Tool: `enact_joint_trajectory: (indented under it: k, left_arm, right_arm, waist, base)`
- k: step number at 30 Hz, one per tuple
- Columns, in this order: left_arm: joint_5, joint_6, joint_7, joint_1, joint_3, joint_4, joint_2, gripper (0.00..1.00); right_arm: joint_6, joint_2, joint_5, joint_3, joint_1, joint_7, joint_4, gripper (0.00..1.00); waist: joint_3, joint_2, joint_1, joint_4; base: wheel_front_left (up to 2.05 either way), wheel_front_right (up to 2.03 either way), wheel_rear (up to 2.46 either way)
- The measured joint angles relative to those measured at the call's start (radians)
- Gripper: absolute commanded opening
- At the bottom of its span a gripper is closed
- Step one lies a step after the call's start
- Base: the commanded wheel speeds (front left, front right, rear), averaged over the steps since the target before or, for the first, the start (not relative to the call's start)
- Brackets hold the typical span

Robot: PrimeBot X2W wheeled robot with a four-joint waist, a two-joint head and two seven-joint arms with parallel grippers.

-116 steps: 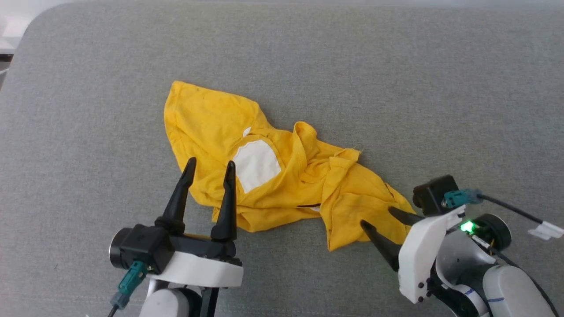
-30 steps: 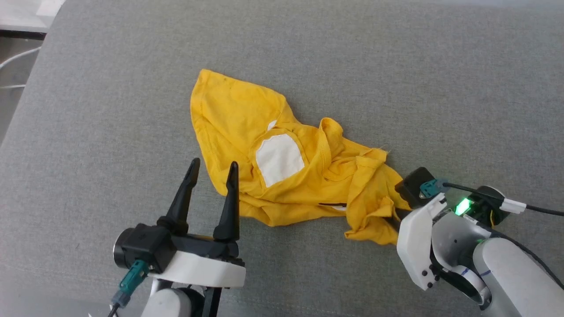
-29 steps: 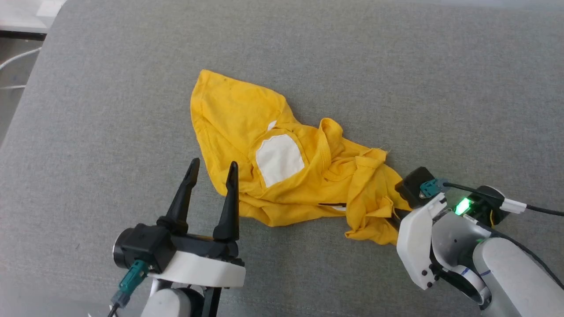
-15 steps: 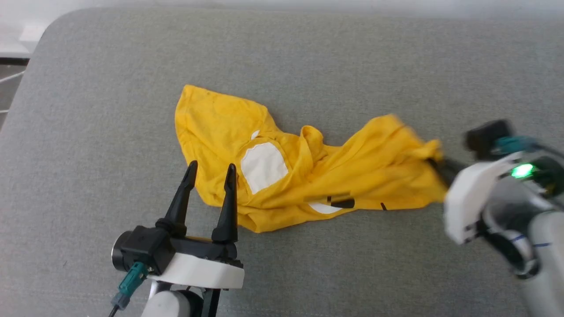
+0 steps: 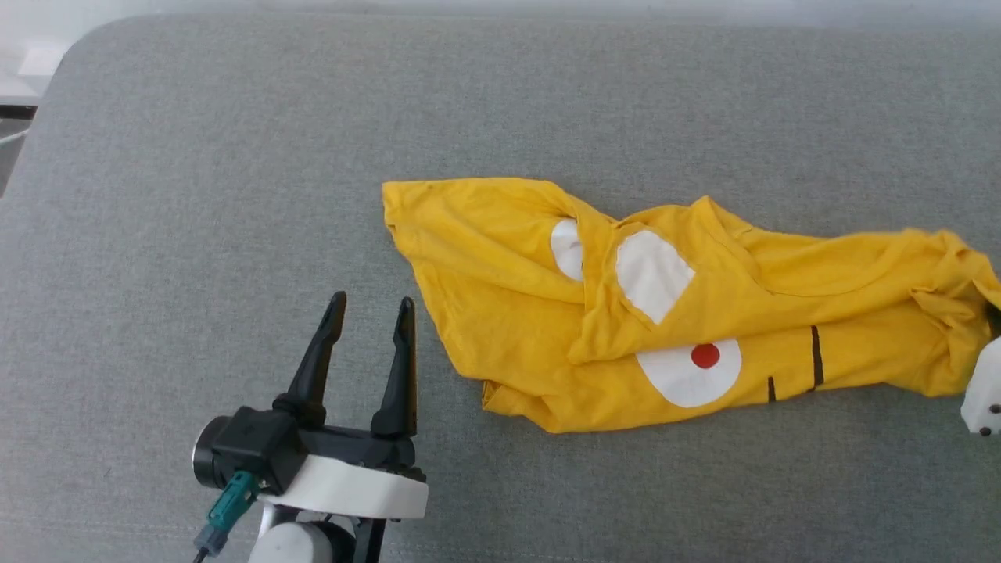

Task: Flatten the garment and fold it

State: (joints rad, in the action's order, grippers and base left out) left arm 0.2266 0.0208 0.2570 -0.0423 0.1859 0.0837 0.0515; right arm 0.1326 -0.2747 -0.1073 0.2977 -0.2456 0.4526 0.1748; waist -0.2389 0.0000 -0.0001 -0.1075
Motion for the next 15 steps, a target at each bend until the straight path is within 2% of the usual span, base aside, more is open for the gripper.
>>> enact_joint_trajectory:
  k: [1, 2, 8, 15]
  left_arm:
    - [0.0, 0.004, 0.0, 0.0, -0.001, -0.001, 0.0, 1.0]
    - [0.0, 0.005, 0.0, 0.0, -0.001, -0.002, 0.0, 1.0]
    - [0.0, 0.005, 0.0, 0.0, -0.004, -0.004, 0.0, 1.0]
    - [0.001, 0.004, 0.0, 0.0, 0.0, -0.005, 0.0, 1.0]
  right_arm:
    - [0.0, 0.016, 0.015, 0.015, -0.003, -0.012, 0.018, 0.84]
    - [0.0, 0.028, 0.029, 0.021, -0.008, -0.021, 0.036, 1.0]
    - [0.0, 0.06, 0.048, 0.003, -0.061, -0.071, 0.041, 1.0]
    - [0.0, 0.027, 0.007, -0.173, -0.125, -0.046, -0.128, 1.0]
  waist:
    - [-0.001, 0.0, 0.0001, -0.001]
    - [-0.002, 0.0, 0.0001, -0.002]
    - [-0.002, 0.0001, 0.0, -0.003]
    - [0.011, 0.0, 0.0001, -0.003]
  base:
    - [0.0, 0.0, 0.0]
    - [0.0, 0.0, 0.0]
    - [0.0, 0.0, 0.0]
    - [0.0, 0.0, 0.0]
